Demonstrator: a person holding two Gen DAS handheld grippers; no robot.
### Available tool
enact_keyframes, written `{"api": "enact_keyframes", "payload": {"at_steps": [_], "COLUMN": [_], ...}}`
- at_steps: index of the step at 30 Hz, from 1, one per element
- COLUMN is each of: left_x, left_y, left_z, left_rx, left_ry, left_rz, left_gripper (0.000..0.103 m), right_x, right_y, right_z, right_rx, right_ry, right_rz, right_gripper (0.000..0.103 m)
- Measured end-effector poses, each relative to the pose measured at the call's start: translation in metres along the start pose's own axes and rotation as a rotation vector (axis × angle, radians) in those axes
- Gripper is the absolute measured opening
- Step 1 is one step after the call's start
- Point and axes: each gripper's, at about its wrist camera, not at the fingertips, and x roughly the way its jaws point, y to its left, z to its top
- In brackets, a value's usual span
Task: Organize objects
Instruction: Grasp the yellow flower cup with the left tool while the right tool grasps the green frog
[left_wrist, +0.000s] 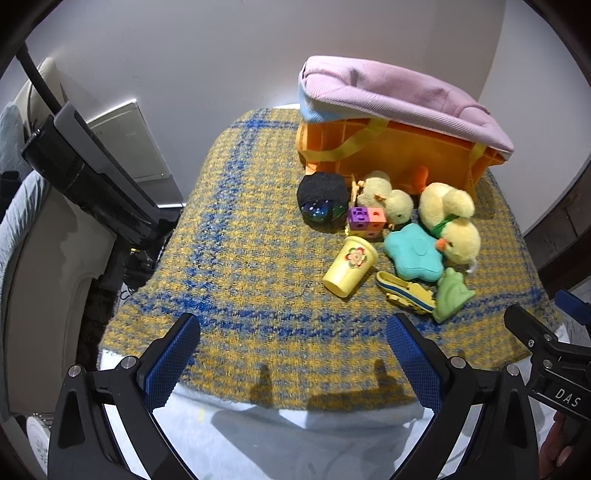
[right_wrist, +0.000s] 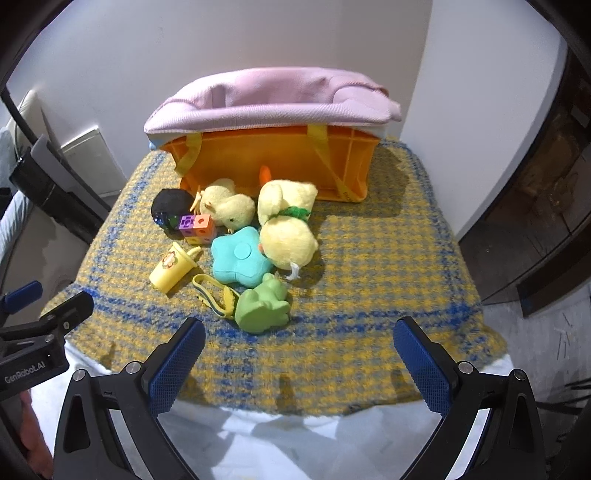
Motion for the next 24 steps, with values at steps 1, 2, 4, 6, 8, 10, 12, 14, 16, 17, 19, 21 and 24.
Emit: {"api": "enact_keyframes", "payload": {"at_steps": [1,2,4,6,8,10,12,14,16,17,19,21,24], "left_x": [0.004,0.009,0.016,0.026,0.034,0.043,0.049,0.054,0.058,0.060,0.064,0.067,0.073], "left_y": [0.001,0.002,0.003,0.004,0.003,0.002,0.001,-0.002,-0.003,-0.004,-0.006,-0.008,-0.012], "left_z": [0.000,0.001,0.002,0.005,0.006,0.008,0.010,0.011,0.012,0.013,0.012,0.012,0.012], "left_rx": [0.002,0.005,0.010,0.017,0.023,0.034,0.044,0.062,0.260,0.271,0.282,0.288,0.297], "left_ry": [-0.004,-0.007,-0.009,-0.004,0.009,0.020,0.024,0.028,0.021,0.021,0.025,0.030,0.042], "left_rz": [0.001,0.001,0.005,0.009,0.005,-0.008,-0.015,-0.021,-0.114,-0.119,-0.124,-0.131,-0.147], "left_gripper": [0.103,0.102,0.102,0.102,0.102,0.102,0.102,0.102,0.102,0.102,0.102,0.102,0.102], "right_x": [0.005,0.010,0.021,0.031,0.040,0.050,0.057,0.065,0.072,0.076,0.083,0.089,0.094], "right_y": [0.001,0.002,0.005,0.006,0.007,0.007,0.007,0.007,0.007,0.008,0.008,0.008,0.007], "right_z": [0.000,0.001,0.001,0.001,0.002,0.003,0.004,0.004,0.004,0.004,0.004,0.004,0.005], "right_rx": [0.002,0.004,0.006,0.009,0.014,0.025,0.034,0.042,0.051,0.053,0.057,0.065,0.084], "right_ry": [0.004,0.007,0.012,0.021,0.032,0.050,0.063,0.079,0.094,0.101,0.115,0.128,0.125], "right_rz": [-0.001,0.000,0.000,0.002,0.008,0.020,0.030,0.037,0.045,0.049,0.054,0.071,0.105], "right_gripper": [0.102,0.102,0.102,0.101,0.098,0.094,0.090,0.086,0.082,0.081,0.077,0.074,0.066]}}
